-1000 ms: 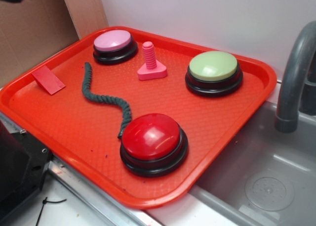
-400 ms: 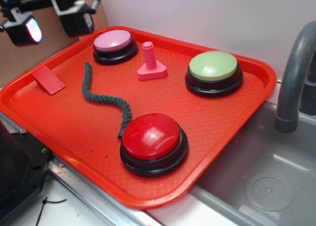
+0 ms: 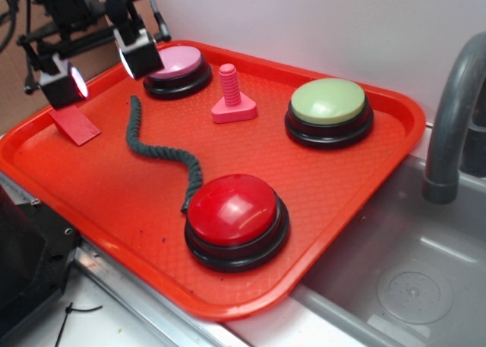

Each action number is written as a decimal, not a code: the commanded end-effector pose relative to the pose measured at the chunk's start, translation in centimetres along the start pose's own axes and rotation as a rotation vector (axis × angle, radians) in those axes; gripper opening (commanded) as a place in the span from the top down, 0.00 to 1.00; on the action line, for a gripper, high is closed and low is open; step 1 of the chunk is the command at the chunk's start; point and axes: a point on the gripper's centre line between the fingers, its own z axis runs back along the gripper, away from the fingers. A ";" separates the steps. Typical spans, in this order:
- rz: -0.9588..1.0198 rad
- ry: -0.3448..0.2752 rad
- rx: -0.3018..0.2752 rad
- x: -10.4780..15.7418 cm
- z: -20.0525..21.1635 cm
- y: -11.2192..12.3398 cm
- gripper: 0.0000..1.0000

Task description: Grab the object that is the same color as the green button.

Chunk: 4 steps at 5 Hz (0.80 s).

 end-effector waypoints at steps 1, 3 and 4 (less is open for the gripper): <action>0.204 -0.025 -0.051 1.8 -4.3 0.0 0.00; 0.239 -0.100 -0.015 3.0 -8.2 -0.7 0.00; 0.250 -0.121 -0.006 2.9 -8.6 -0.6 0.49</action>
